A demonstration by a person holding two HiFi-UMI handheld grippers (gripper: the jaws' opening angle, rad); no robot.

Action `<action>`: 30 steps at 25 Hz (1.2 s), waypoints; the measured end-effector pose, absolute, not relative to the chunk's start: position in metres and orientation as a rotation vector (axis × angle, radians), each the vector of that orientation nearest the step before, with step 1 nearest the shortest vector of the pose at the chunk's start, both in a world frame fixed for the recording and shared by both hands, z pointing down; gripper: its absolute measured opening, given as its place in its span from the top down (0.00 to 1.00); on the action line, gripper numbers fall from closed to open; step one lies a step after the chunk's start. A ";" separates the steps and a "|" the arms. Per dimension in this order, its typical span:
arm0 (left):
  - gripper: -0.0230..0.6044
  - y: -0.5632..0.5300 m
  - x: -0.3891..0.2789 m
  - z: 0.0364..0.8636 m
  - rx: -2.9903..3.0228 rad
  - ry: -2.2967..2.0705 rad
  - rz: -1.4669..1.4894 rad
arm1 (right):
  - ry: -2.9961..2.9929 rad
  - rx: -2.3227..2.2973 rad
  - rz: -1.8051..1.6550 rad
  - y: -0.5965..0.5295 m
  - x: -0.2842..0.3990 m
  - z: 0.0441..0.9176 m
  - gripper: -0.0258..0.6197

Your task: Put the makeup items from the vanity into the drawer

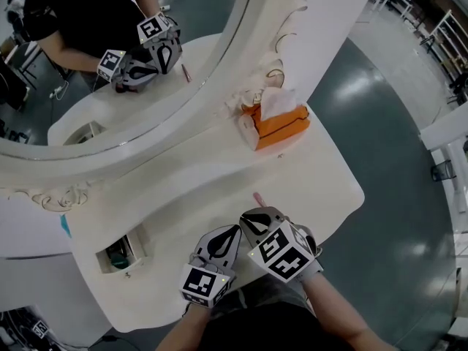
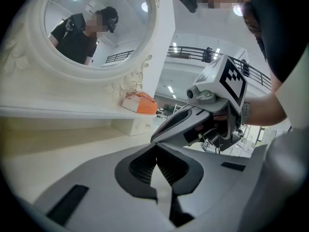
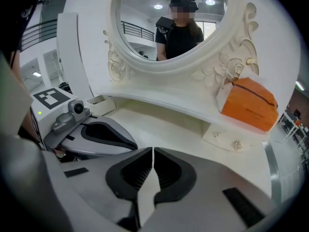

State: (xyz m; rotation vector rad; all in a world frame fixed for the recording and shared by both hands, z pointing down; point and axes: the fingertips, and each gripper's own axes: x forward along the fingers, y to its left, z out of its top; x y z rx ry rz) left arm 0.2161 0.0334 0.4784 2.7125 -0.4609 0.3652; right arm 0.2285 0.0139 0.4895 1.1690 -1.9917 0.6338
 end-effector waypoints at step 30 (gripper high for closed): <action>0.94 0.033 0.253 0.491 2.700 -0.459 0.387 | -1.778 1.154 0.797 0.041 0.296 0.549 0.80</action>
